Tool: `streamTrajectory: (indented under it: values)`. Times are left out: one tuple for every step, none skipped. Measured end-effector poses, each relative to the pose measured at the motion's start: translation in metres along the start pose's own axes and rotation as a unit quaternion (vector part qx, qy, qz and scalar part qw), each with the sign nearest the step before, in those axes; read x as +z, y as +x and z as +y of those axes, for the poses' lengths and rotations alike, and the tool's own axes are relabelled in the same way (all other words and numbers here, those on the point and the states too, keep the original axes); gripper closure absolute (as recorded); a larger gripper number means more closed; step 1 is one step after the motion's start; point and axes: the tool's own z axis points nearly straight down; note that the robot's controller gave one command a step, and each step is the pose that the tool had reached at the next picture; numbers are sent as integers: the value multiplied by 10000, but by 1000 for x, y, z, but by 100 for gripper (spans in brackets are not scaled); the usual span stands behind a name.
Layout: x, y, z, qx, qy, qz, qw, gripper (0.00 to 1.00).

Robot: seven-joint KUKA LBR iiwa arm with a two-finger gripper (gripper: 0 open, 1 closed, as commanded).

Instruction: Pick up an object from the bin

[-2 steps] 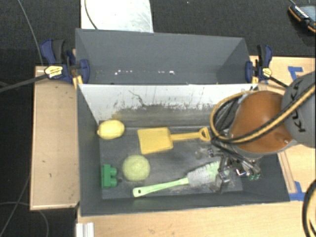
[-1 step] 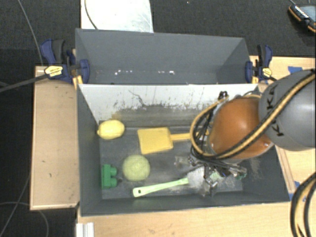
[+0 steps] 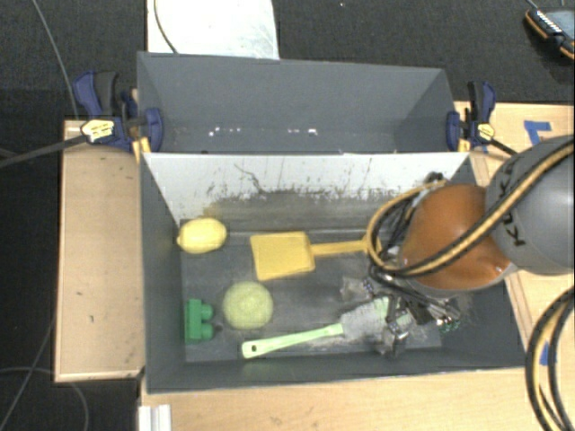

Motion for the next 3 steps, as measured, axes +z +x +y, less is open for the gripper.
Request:
streamTrajectory:
  values:
    - [0, -9, 38, -2285, -38, 8, 9735, 100]
    - [0, -9, 38, -2284, -38, 8, 9735, 100]
    - [-65, -10, 38, -2260, -38, -1, 9741, 100]
